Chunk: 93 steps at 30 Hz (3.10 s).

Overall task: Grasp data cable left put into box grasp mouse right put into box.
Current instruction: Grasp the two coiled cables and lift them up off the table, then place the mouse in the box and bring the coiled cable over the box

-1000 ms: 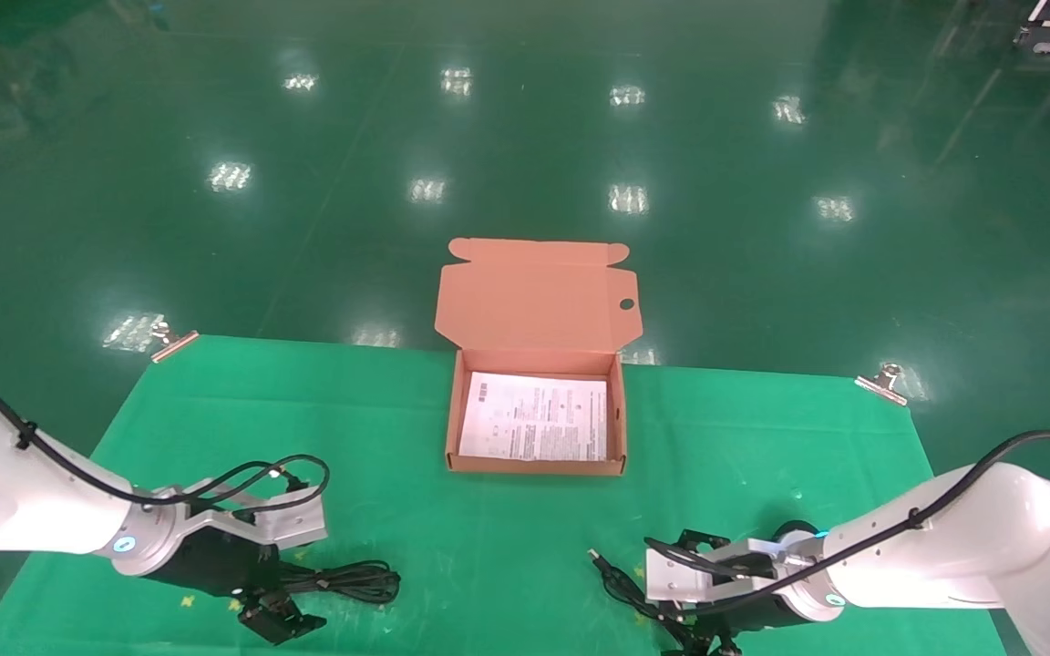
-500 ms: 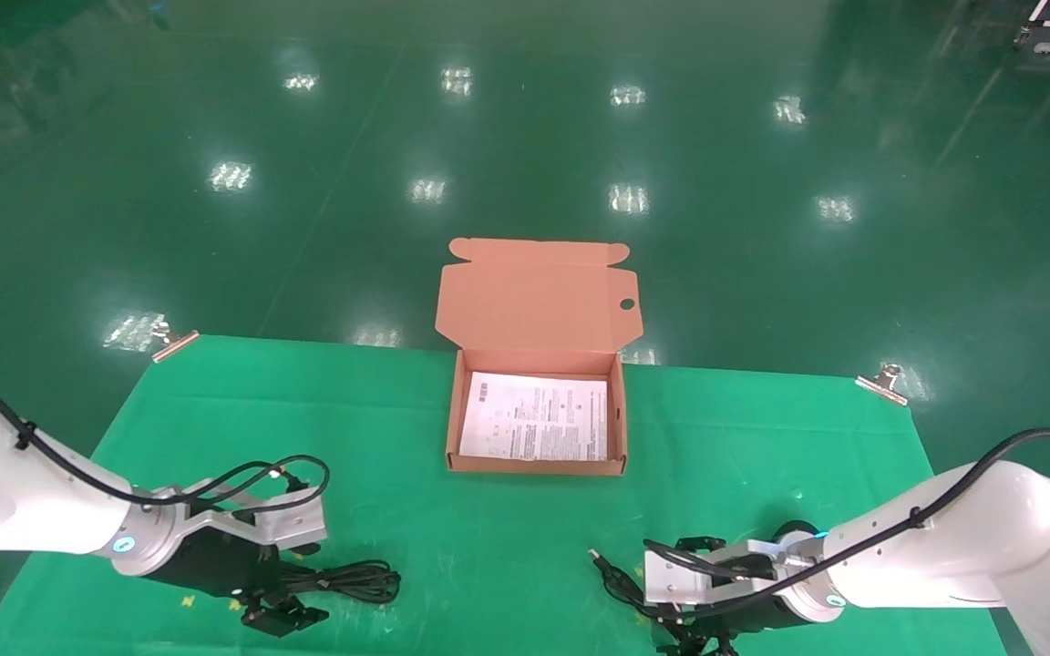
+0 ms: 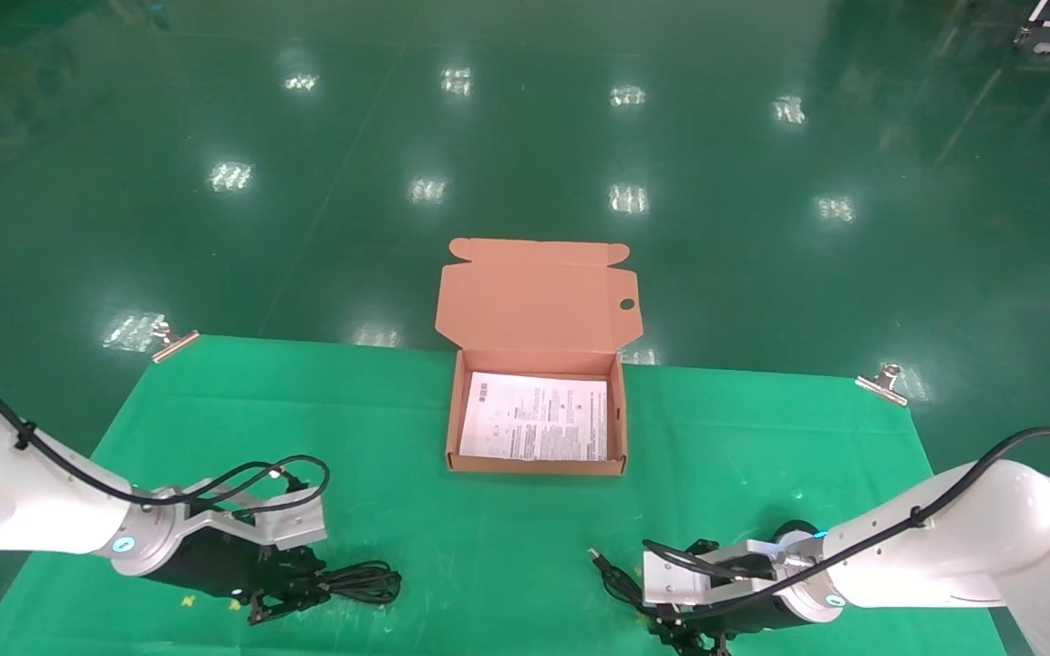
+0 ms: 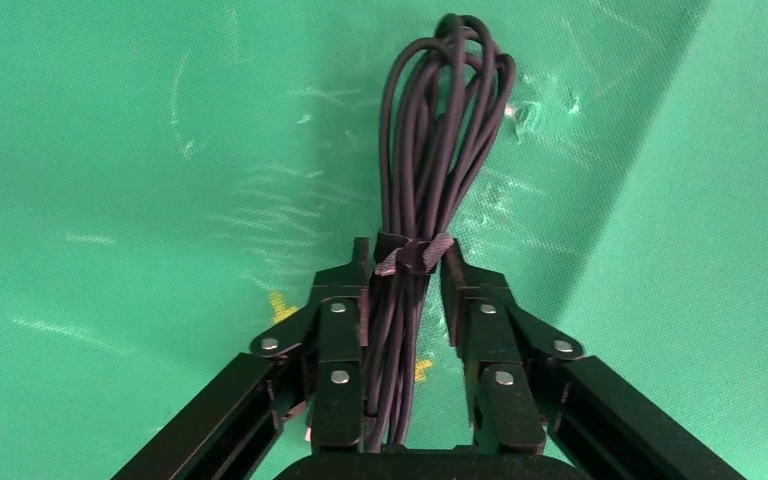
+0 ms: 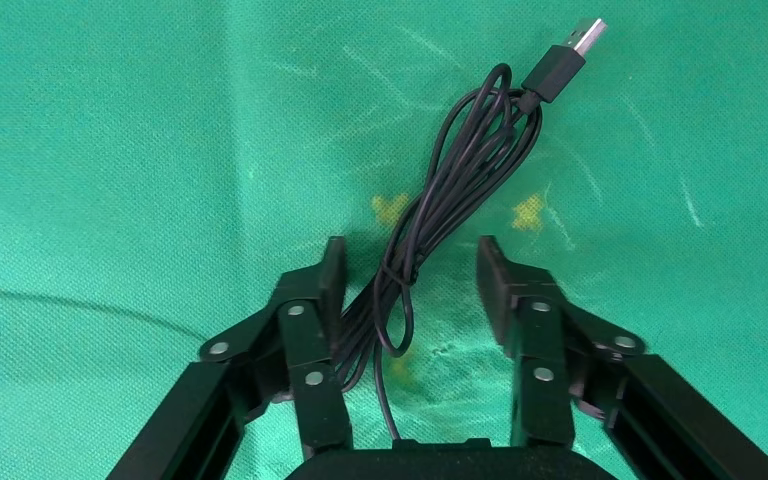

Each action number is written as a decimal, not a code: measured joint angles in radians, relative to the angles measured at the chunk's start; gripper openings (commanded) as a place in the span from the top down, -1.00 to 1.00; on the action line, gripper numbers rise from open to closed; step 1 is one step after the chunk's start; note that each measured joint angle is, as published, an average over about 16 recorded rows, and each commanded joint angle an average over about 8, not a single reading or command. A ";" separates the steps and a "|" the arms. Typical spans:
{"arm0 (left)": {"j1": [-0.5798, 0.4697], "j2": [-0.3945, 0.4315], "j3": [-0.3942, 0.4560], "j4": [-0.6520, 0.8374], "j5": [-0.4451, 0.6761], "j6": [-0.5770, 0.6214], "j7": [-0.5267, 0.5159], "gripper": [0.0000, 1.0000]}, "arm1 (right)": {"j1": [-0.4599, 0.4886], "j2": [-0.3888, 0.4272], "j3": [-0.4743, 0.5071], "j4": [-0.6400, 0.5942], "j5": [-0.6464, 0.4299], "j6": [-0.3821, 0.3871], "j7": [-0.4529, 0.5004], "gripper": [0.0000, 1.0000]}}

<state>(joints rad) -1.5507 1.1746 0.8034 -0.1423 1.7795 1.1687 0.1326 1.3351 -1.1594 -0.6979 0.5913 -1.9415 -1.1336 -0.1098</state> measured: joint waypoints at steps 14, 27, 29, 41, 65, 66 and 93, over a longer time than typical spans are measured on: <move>-0.013 -0.014 0.008 -0.006 0.011 0.025 0.001 1.00 | 0.014 0.033 0.006 0.040 0.009 -0.042 0.029 1.00; -0.123 -0.073 0.029 -0.071 0.053 0.070 -0.025 1.00 | 0.097 0.133 0.074 0.188 0.037 -0.041 0.165 1.00; -0.145 -0.080 0.029 -0.095 0.056 0.068 -0.031 1.00 | 0.122 0.142 0.090 0.202 0.042 -0.021 0.179 1.00; -0.246 -0.077 0.009 -0.289 0.063 -0.025 -0.070 1.00 | 0.303 0.090 0.176 0.176 0.103 0.099 0.155 1.00; -0.361 0.025 -0.047 -0.316 0.034 -0.253 0.051 1.00 | 0.518 -0.136 0.264 -0.134 0.271 0.184 -0.120 1.00; -0.364 0.027 -0.049 -0.310 0.030 -0.254 0.057 1.00 | 0.521 -0.140 0.267 -0.142 0.276 0.184 -0.129 1.00; -0.324 -0.022 -0.010 -0.307 0.100 -0.222 -0.069 1.00 | 0.446 -0.186 0.241 -0.219 0.319 0.173 -0.214 1.00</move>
<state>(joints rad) -1.8751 1.1525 0.7935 -0.4497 1.8791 0.9463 0.0634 1.7809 -1.3457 -0.4571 0.3720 -1.6228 -0.9603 -0.3237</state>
